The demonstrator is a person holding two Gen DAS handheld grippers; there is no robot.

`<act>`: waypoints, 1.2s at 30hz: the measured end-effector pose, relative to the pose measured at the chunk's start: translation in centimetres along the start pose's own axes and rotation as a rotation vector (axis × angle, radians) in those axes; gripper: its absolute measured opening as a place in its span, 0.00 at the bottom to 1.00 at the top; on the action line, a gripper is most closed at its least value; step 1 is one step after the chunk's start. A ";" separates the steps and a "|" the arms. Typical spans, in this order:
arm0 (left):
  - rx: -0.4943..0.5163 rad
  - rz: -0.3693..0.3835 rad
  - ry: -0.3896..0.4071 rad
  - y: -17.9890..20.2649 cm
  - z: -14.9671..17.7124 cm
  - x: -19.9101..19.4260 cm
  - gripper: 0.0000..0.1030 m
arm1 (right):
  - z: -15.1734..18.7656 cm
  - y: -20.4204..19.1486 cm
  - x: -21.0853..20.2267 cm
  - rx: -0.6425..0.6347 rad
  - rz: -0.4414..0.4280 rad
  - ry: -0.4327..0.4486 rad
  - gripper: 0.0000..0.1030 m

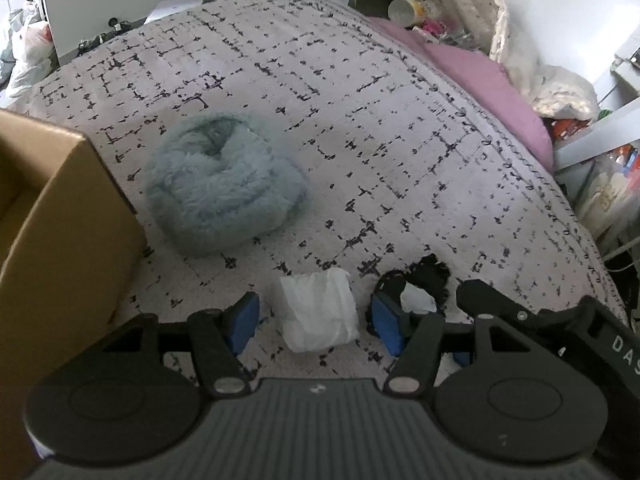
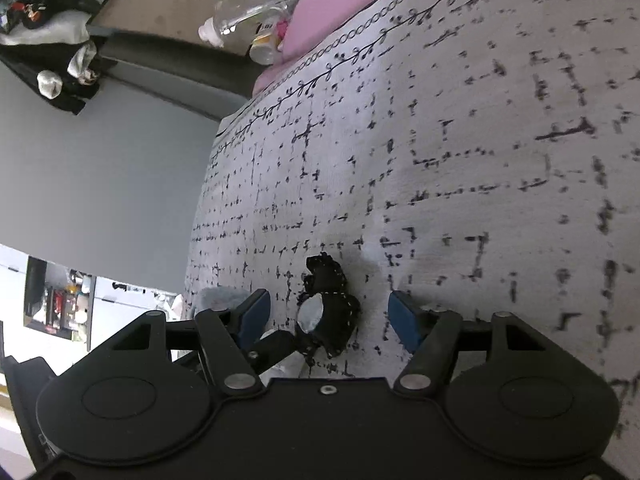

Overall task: Organize soft objects
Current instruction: 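Close the left tool on the white packet while the right tool grasps the black plush, then carry the white packet and black plush over the box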

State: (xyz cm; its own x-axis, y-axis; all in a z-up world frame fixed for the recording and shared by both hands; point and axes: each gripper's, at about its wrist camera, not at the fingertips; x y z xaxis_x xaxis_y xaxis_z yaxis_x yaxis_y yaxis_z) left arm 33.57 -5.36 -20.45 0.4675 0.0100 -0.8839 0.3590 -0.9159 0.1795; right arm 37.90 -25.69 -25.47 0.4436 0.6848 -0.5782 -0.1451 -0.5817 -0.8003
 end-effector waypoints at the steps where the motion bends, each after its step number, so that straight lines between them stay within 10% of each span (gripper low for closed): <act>1: -0.006 0.002 -0.003 -0.1 -0.1 0.2 0.60 | 0.0 0.0 0.2 -0.001 -0.003 -0.005 0.63; 9: -0.025 0.017 -0.021 -0.6 -0.3 1.3 0.49 | -0.1 -0.2 1.3 -0.014 -0.005 -0.025 0.62; 20: -0.008 0.056 -0.020 -0.7 -0.4 1.0 0.45 | 0.6 -1.0 1.8 -0.100 0.074 -0.045 0.21; 36: 0.040 0.098 0.034 -0.9 -0.3 -4.3 0.45 | 2.4 -1.5 -2.9 -0.106 0.104 0.025 0.17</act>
State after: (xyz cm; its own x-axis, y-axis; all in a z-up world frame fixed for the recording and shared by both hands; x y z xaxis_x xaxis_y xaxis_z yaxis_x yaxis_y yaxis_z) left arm 31.42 -4.47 -16.65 0.5264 -0.0668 -0.8476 0.2781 -0.9285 0.2459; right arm 34.74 -25.69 -22.97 0.4527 0.6080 -0.6522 -0.0982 -0.6930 -0.7142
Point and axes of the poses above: each gripper's, at about its wrist camera, not at the fingertips, and x roughly the way its jaws point, y to its right, z to its underside, and after that the axes turned 7 degrees about x, right-handed
